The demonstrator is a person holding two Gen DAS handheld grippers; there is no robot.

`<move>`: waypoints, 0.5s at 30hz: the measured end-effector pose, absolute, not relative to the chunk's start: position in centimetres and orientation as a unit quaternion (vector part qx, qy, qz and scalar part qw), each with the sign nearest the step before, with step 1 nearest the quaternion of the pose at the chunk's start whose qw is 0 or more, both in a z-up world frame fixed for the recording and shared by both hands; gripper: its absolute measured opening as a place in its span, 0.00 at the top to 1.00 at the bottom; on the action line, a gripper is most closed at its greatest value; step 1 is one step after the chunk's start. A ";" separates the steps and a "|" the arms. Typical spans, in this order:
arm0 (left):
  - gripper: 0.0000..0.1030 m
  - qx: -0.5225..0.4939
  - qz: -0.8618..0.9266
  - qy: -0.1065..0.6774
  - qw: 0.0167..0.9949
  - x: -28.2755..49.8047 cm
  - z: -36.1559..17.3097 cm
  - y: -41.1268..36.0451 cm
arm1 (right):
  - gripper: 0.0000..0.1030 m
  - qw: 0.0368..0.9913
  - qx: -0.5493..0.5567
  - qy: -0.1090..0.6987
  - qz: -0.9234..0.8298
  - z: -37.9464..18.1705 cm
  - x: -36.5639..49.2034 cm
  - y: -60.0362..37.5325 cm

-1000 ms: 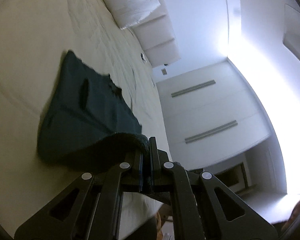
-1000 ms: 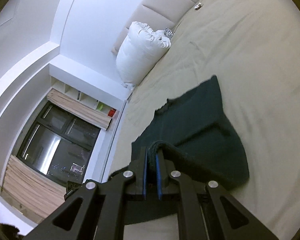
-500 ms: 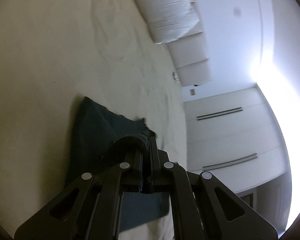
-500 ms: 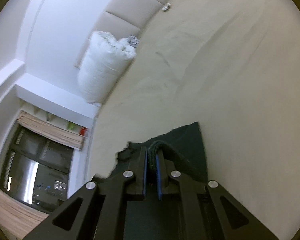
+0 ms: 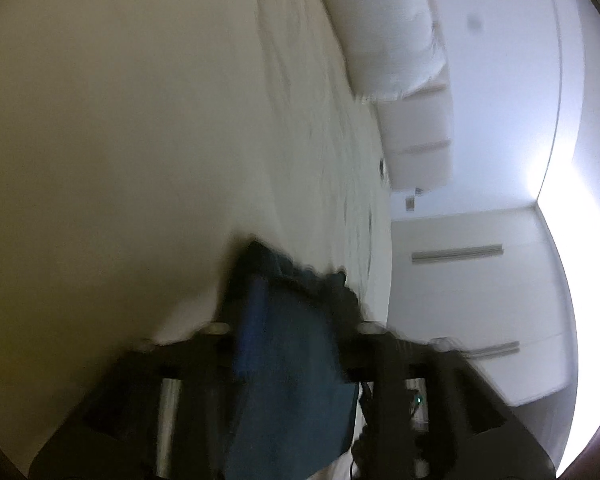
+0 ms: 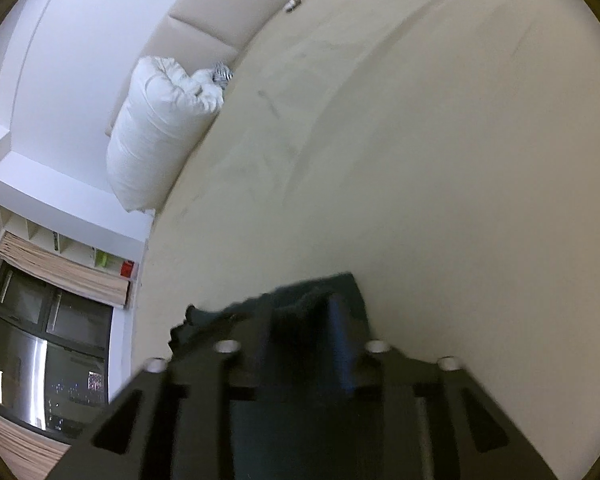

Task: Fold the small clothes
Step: 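Carry the hem over the sweater body with both grippers toward the collar, then open both grippers to release the folded hem onto the sweater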

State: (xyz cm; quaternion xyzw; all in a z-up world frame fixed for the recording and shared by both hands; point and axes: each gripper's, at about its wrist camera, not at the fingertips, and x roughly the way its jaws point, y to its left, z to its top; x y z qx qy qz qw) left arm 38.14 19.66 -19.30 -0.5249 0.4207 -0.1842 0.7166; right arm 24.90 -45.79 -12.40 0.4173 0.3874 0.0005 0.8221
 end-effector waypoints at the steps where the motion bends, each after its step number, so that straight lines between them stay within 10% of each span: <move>1: 0.31 -0.532 -0.178 0.407 0.721 38.1 -19.2 20.2 | 0.31 0.830 0.409 0.379 -0.016 -11.9 24.6 -46.0; 15: 0.28 -0.341 -0.215 0.459 0.792 30.8 -16.3 14.2 | 0.35 0.874 0.198 0.443 0.024 -9.3 18.3 -40.8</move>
